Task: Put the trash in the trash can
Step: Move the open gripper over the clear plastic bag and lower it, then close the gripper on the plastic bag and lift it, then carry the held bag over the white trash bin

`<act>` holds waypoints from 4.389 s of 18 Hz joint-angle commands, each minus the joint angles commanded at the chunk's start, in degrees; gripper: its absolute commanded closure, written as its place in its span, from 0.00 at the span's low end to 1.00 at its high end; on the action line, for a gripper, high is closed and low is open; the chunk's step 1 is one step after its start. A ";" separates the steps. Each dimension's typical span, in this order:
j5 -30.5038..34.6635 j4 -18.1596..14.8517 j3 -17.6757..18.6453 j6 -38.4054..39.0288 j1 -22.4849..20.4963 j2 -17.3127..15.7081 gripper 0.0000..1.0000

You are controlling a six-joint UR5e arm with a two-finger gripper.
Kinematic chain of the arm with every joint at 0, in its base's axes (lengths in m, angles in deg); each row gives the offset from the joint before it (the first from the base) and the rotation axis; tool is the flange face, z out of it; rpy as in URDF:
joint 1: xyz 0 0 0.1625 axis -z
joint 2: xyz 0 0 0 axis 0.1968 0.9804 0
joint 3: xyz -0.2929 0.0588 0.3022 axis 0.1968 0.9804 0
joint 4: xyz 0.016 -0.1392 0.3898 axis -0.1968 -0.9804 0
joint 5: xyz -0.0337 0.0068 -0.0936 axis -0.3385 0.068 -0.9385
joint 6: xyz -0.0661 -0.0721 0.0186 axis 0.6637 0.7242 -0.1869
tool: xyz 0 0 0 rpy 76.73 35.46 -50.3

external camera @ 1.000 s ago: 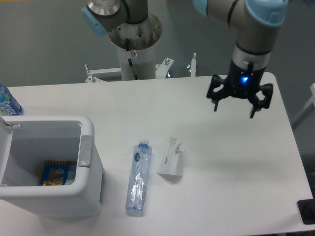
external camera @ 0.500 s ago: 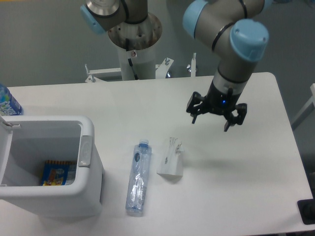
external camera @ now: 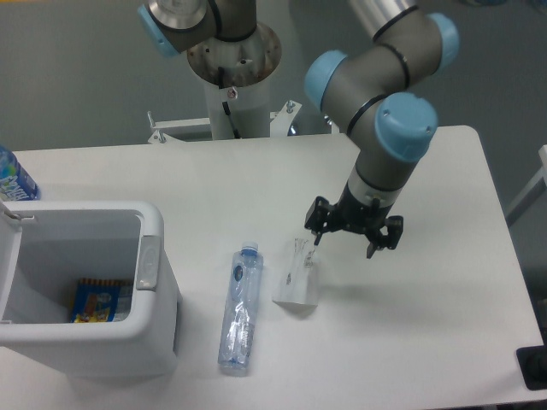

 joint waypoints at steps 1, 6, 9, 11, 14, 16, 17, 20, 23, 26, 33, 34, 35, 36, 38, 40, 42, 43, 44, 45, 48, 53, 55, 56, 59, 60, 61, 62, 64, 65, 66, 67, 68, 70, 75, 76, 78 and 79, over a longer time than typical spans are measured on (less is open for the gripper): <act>-0.09 0.00 0.00 2.01 0.26 0.09 0.00; 0.26 0.09 0.09 3.17 1.49 1.32 0.00; 1.57 0.01 0.35 3.17 2.02 1.76 0.00; 2.54 0.44 1.67 2.82 2.28 1.76 0.00; 3.16 0.71 1.76 3.00 2.99 2.20 0.00; 3.34 0.88 1.76 3.00 3.08 2.46 0.01; 3.43 0.88 1.76 3.08 3.08 2.46 0.07; 3.34 0.71 1.67 3.35 3.08 2.46 0.39; 3.43 0.79 1.41 3.96 3.08 2.37 0.64; 3.34 0.79 1.23 3.79 3.08 2.29 0.68; 3.16 0.79 -0.69 3.88 2.99 2.20 0.76; 2.99 0.79 -1.48 3.96 2.90 2.29 0.76; 2.64 0.79 -2.80 4.14 2.81 2.37 0.76; 2.20 0.79 -4.03 4.49 2.81 2.46 0.76; 0.10 0.79 -6.75 5.54 2.55 2.37 0.76; -3.58 0.71 -10.18 7.91 2.29 2.63 0.76; -9.45 0.79 -15.69 13.59 1.41 3.25 0.76; -10.36 0.79 -16.77 14.76 0.97 2.90 0.76; -11.42 0.79 -17.74 15.47 0.10 2.64 0.76; -12.90 0.79 -18.88 16.26 -0.35 2.46 0.76; -18.00 0.79 -22.84 21.53 -2.37 2.11 0.76; -22.67 1.14 -26.62 27.77 -4.22 1.58 0.76; -23.64 1.15 -27.59 30.93 -4.39 0.80 0.76; -24.08 1.15 -27.68 32.25 -4.57 0.18 0.76; -26.01 1.15 -27.33 35.94 -4.83 -2.45 0.76; -26.71 1.15 -26.98 36.48 -4.66 -3.16 0.76; -27.07 1.15 -26.54 36.66 -4.22 -3.77 0.76; -27.16 1.15 -25.67 36.66 -3.87 -4.56 0.76; -27.25 1.06 -24.44 36.83 -1.77 -5.79 0.76; -27.16 1.06 -23.65 37.44 0.16 -5.97 0.76; -27.16 1.06 -22.33 37.63 1.31 -6.50 0.76; -27.16 1.06 -21.02 37.63 2.01 -7.46 0.76; -27.25 1.15 -20.05 37.63 3.07 -7.99 0.76; -27.60 1.06 -19.86 38.06 5.79 -8.09 0.76; -27.77 0.71 -18.90 39.38 10.01 -8.88 0.76; -27.77 0.71 -18.11 39.38 10.98 -9.31 0.76; -28.04 0.71 -16.88 39.38 12.47 -10.54 0.76; -28.12 0.71 -16.26 39.30 13.26 -10.98 0.76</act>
